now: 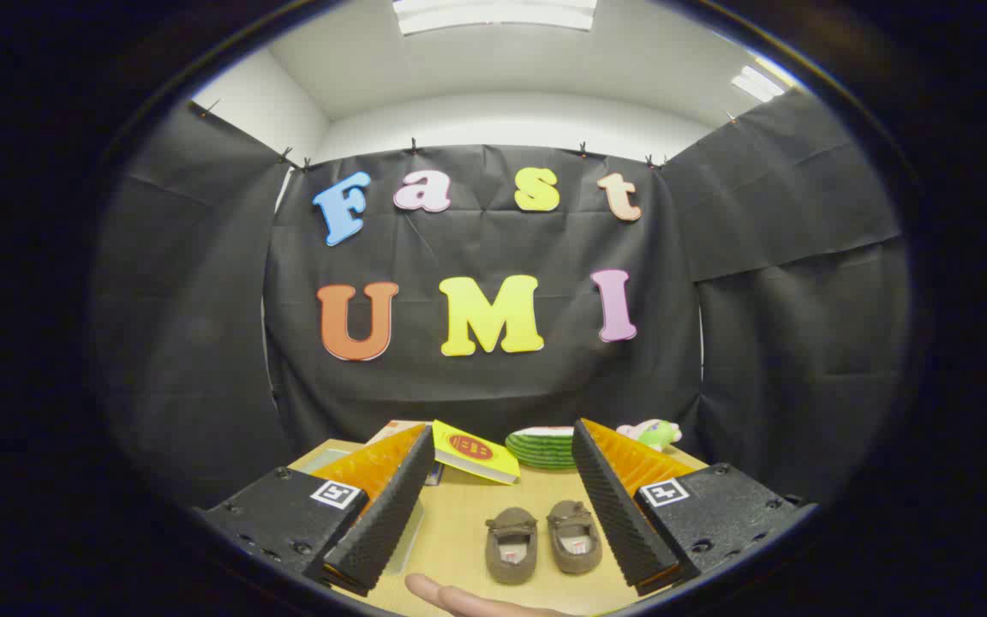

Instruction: Open the storage box then place both shoes into the box .Put the left shoe in first, then the right shoe, with the right side of both shoes facing outward in a uniform manner.

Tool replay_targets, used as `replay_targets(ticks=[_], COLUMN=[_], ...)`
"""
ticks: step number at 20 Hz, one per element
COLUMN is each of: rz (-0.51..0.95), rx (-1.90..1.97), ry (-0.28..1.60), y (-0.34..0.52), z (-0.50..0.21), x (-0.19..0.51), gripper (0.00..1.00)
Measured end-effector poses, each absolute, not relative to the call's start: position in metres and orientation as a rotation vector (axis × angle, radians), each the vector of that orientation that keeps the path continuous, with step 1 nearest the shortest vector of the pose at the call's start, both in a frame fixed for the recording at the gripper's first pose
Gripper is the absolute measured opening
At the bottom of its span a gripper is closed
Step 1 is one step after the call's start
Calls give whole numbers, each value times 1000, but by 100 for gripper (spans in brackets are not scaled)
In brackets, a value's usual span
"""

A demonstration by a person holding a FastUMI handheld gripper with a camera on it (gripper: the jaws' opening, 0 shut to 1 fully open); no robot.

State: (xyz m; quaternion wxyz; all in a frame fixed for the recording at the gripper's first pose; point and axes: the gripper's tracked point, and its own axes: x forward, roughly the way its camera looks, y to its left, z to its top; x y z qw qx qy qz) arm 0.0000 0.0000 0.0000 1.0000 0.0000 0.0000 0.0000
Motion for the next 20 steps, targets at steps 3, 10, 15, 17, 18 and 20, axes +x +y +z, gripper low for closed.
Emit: replay_targets(ticks=[3, 10, 15, 17, 18, 20], rz=[14, 52, 84, 88, 89, 92], rx=[-3, -6, 5, 10, 12, 25], ry=[-10, -14, -38, -29, -23, -6], y=[5, 21, 31, 31, 31, 31], z=[6, 3, 8, 5, 3, -1], x=[-3, -10, -12, -10, -8, -1], gripper=[100, 100, 100, 100, 100, 100])
